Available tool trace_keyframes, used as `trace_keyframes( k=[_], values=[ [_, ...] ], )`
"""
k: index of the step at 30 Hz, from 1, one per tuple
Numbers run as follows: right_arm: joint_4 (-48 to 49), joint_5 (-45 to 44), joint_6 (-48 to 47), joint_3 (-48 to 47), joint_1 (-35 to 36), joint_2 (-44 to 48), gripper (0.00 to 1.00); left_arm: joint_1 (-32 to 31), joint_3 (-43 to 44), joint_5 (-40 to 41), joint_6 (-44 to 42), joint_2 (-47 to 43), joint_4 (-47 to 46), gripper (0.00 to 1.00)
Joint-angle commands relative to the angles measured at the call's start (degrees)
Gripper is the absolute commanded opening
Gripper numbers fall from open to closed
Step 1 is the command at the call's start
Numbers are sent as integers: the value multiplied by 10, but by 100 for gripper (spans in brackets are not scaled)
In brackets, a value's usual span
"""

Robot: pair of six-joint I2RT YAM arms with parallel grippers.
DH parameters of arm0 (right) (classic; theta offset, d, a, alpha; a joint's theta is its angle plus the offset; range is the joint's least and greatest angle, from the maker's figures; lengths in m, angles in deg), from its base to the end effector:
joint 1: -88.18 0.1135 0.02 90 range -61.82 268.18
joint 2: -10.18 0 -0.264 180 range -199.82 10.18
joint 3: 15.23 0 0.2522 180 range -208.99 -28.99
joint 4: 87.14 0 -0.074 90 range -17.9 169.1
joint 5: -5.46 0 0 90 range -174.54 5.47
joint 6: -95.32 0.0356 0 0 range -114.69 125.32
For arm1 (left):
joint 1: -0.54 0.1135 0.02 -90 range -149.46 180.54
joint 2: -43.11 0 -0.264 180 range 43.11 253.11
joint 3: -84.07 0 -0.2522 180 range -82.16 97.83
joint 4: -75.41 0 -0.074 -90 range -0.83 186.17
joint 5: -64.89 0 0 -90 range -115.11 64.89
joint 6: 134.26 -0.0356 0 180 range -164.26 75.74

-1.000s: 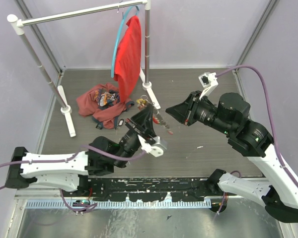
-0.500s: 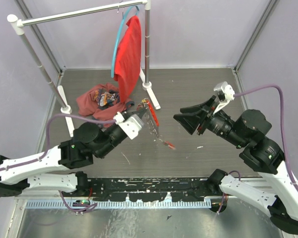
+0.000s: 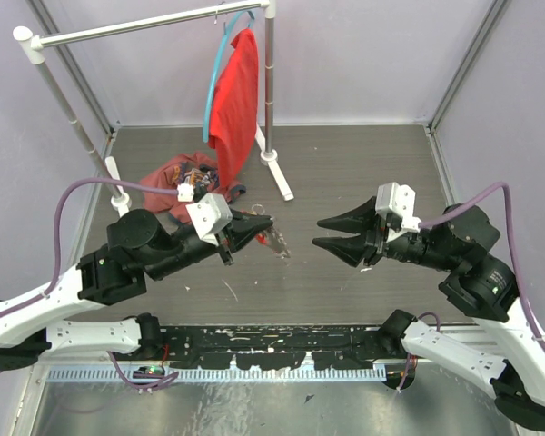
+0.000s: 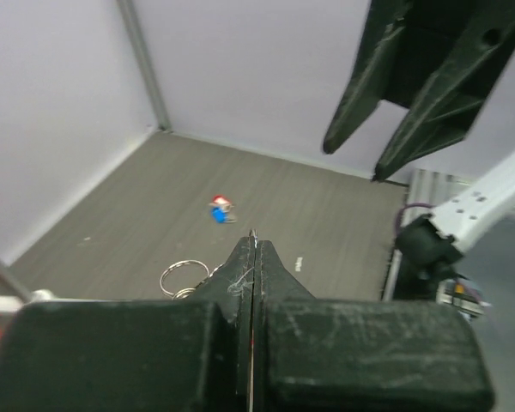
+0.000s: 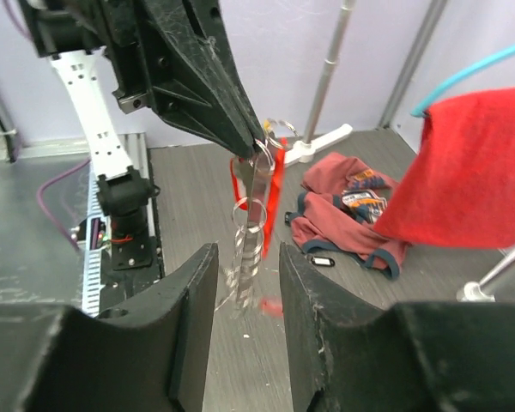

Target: Put the keys on the keyring

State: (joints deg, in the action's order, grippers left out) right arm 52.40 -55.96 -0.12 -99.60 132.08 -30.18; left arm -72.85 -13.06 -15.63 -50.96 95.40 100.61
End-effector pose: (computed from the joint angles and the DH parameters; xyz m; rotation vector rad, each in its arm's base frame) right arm 0.0641 0.0853 0.4662 -1.0165 1.2186 0.9051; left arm 0.0583 -0.1749 0.4609 0.8756 1.2579 -0.8160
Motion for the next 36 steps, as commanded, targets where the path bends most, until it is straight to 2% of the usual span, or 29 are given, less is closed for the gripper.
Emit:
trace_keyframes(
  k=[1, 9, 15, 26, 36],
  values=[
    [50, 96, -47, -31, 1, -13, 39, 2, 25, -109, 55, 0, -4, 0],
    [99, 144, -26, -25, 1, -26, 37, 2, 3, -153, 78, -12, -48, 0],
    [183, 179, 31, 8, 1, -38, 37, 2, -6, -177, 89, -19, -75, 0],
    [226, 208, 72, 25, 1, -64, 39, 2, -6, -195, 95, -19, -93, 0],
    [250, 239, 98, 34, 2, -73, 33, 2, -15, -188, 101, -19, -114, 0]
  ],
)
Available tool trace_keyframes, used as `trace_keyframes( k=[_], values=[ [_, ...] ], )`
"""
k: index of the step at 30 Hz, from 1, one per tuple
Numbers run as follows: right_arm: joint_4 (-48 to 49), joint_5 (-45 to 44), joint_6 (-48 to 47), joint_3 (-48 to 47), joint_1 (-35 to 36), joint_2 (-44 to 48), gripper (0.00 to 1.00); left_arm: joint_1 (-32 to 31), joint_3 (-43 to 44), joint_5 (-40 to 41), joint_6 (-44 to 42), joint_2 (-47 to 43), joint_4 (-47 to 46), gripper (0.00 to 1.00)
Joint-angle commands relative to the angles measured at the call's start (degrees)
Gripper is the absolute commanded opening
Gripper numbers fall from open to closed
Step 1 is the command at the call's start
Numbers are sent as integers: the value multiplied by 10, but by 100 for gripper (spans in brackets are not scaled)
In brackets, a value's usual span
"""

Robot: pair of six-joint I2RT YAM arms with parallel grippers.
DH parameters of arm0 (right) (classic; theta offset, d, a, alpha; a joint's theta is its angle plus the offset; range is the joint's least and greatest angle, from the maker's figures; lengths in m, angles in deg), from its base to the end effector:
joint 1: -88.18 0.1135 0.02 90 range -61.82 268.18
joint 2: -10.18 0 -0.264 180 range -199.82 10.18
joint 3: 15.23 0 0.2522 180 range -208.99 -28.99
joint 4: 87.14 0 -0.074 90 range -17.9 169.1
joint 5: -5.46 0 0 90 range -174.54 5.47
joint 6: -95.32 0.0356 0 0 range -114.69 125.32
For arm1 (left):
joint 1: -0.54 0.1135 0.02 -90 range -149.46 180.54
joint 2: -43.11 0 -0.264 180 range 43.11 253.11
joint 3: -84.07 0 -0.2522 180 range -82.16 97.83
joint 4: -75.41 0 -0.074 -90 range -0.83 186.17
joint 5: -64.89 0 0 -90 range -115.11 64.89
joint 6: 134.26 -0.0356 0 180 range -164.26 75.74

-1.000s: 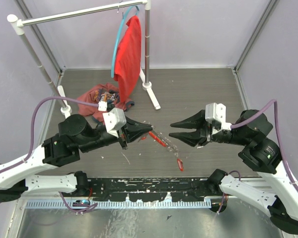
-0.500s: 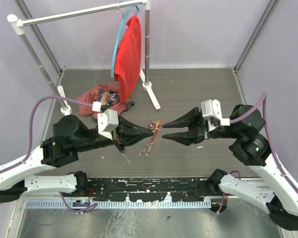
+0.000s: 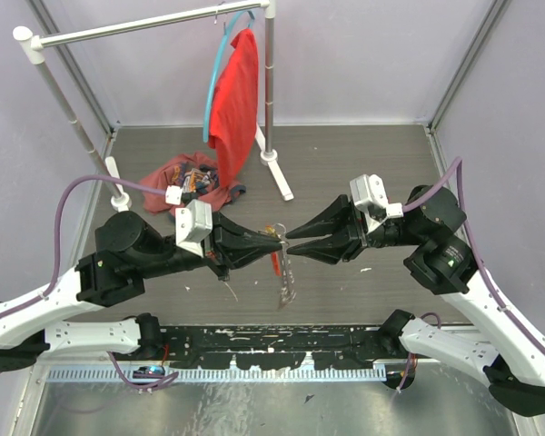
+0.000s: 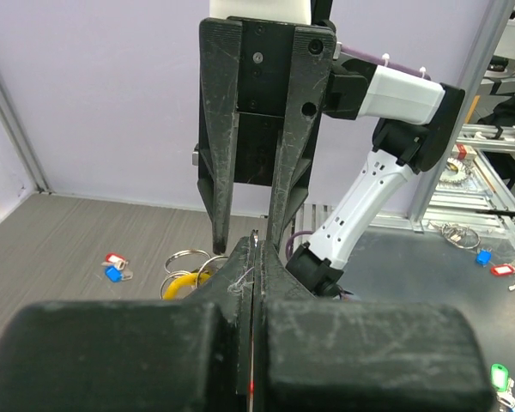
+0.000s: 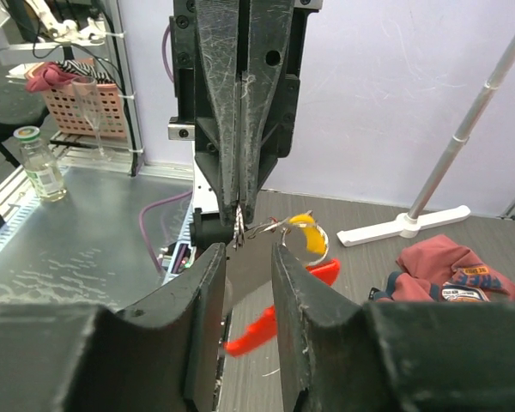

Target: Put the keys on the keyring

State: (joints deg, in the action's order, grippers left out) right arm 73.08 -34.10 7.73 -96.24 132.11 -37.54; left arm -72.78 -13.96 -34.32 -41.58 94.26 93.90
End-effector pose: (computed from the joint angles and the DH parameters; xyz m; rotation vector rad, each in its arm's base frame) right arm 0.0870 0.1219 0.4698 -1.2108 0.9590 1.2360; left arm 0.0455 -0.1718 0.4716 0.9636 1.1072 -1.2097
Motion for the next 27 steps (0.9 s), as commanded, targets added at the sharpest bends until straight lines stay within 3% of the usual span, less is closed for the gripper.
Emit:
trace_keyframes(
  k=[1, 19, 27],
  values=[
    [44, 22, 22, 1, 2, 1, 33, 1, -7, -1, 7, -8, -48, 0],
    [66, 29, 40, 10, 8, -3, 25, 1, -6, -4, 12, 5, -60, 0],
    [66, 28, 41, 10, 9, -2, 13, 1, -9, -3, 12, 5, -61, 0]
  ],
)
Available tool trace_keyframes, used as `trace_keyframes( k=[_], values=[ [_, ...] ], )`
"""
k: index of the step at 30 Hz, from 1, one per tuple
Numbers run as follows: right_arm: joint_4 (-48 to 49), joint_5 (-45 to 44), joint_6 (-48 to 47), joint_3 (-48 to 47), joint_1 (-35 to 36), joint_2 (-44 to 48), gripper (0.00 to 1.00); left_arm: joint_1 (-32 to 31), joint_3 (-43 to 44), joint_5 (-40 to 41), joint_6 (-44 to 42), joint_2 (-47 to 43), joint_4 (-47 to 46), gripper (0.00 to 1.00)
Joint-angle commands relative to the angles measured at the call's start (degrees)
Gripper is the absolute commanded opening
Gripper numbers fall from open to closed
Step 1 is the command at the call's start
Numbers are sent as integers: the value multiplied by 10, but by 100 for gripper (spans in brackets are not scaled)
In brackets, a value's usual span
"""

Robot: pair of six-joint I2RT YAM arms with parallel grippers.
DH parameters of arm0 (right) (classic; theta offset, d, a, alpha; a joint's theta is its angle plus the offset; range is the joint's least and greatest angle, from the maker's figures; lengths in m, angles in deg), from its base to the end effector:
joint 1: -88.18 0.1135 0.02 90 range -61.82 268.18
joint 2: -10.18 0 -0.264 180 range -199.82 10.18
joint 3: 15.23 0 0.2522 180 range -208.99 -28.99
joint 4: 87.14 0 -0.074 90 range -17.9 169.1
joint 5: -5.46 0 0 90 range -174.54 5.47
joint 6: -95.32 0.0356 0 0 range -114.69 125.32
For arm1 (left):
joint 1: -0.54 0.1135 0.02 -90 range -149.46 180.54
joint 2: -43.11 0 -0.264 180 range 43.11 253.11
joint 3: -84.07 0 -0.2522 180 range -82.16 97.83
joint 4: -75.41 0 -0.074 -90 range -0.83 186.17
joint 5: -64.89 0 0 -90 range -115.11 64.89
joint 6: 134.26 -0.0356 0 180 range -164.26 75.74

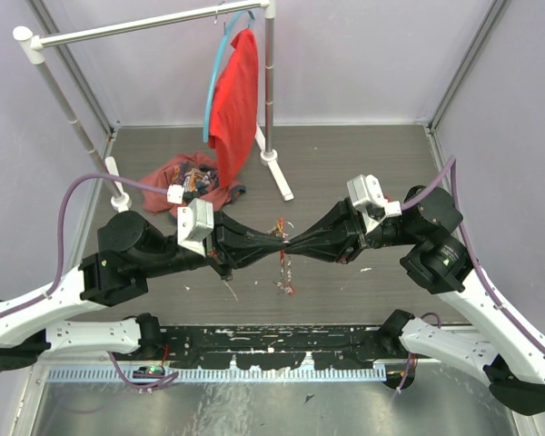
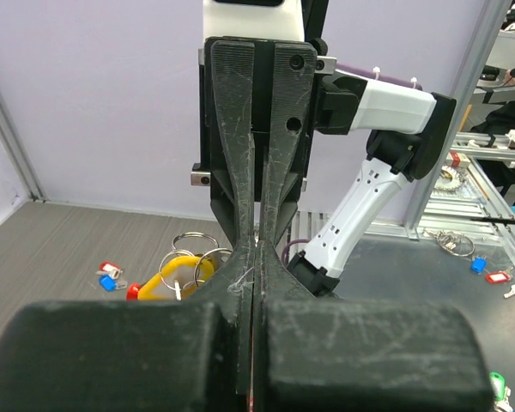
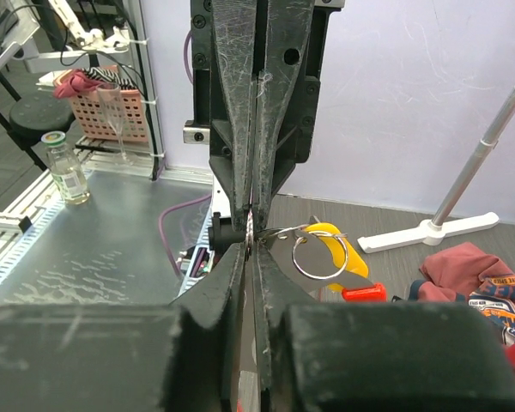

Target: Put the keys on the keyring

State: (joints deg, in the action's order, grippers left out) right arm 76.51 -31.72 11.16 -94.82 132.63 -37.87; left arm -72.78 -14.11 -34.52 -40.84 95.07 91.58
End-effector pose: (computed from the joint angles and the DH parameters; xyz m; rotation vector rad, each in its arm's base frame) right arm 0.0877 0.1257 0.4668 -1.2258 0.9472 1.3060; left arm 0.0467 -0.1761 0.4728 0.9469 1.0919 -1.2284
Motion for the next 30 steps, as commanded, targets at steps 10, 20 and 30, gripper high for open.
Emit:
trace_keyframes(
  k=[10, 20, 30],
  values=[
    [-65, -27, -44, -47, 3, 0, 1, 1, -12, 5, 1, -8, -20, 6],
    [-465, -187, -182, -241, 3, -65, 1, 1, -5, 64, -33, -30, 88, 38],
    [-721, -403, -165, -367, 55, -187, 1, 1, -34, 117, -28, -33, 121, 51]
  ],
)
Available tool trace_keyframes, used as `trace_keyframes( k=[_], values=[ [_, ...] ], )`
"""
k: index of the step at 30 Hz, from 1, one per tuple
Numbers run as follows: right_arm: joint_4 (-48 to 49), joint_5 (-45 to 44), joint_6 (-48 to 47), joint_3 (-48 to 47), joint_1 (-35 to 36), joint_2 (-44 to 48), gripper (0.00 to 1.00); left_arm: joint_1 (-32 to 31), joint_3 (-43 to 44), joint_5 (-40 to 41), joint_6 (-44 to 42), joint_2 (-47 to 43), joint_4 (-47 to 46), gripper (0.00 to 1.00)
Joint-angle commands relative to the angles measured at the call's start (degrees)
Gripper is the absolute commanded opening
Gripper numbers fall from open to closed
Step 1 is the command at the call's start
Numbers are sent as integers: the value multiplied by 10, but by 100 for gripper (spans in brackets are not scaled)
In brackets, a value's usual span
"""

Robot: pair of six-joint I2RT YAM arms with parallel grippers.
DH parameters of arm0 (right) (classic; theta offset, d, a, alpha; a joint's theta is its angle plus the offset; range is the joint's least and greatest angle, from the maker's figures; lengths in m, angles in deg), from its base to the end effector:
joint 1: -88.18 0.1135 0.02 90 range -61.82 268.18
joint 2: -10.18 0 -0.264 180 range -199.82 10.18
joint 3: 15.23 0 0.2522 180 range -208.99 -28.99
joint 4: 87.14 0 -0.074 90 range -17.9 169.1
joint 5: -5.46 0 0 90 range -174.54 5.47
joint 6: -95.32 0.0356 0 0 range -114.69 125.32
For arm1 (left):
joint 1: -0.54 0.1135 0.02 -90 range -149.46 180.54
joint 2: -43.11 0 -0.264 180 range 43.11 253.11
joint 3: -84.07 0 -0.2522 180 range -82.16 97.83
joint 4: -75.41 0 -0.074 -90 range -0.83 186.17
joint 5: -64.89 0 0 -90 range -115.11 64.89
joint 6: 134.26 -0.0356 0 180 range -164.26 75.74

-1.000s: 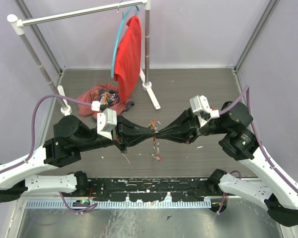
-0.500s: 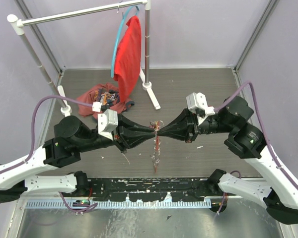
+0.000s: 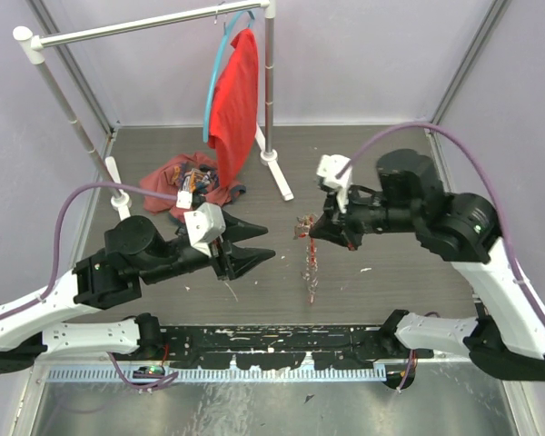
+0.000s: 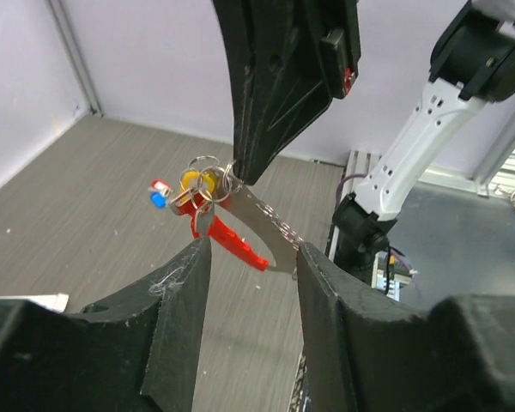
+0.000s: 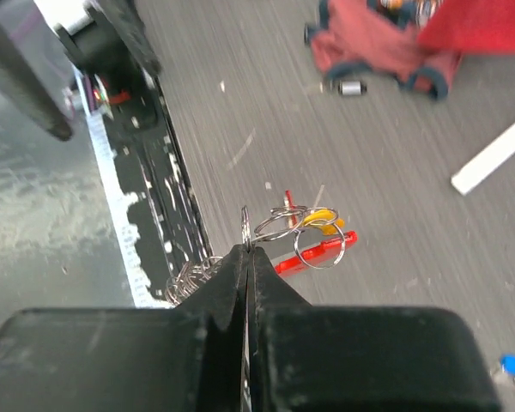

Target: Put the keys on the keyring

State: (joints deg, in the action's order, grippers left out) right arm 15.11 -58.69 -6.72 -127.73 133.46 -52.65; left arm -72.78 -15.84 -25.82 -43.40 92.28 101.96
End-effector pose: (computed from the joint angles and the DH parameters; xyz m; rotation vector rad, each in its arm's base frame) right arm 0.0989 0.1219 0.4907 -1.2546 1.6956 0.8180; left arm 0.0492 -0.1659 0.4512 0.9464 1.2738 -1.0408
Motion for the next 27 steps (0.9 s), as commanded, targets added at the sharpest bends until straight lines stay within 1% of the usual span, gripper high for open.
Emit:
trace_keyframes(
  k=[1, 3, 4, 6, 8, 11, 20, 27],
  values=[
    [-124, -185, 28, -44, 71, -52, 1, 1, -22, 31, -3, -4, 16, 52],
    [-152, -258, 57, -51, 132, -84, 1, 1, -34, 32, -4, -2, 12, 52],
    [-161, -276, 65, -51, 156, -93, 0, 1, -41, 31, -5, 1, 7, 52],
    [-172, -298, 77, -61, 190, -116, 0, 1, -52, 24, -7, 6, -2, 50],
    [-174, -304, 81, -76, 206, -131, 1, 1, -62, 13, -7, 12, -6, 48],
    [-167, -299, 81, -92, 212, -136, 1, 1, -70, -4, -9, 17, -2, 45],
    [-142, -252, 74, -91, 214, -137, 1, 1, -73, -41, -29, 27, 18, 44],
    [-111, -206, 67, -85, 214, -124, 1, 1, -67, -60, -45, 36, 6, 44]
  ],
)
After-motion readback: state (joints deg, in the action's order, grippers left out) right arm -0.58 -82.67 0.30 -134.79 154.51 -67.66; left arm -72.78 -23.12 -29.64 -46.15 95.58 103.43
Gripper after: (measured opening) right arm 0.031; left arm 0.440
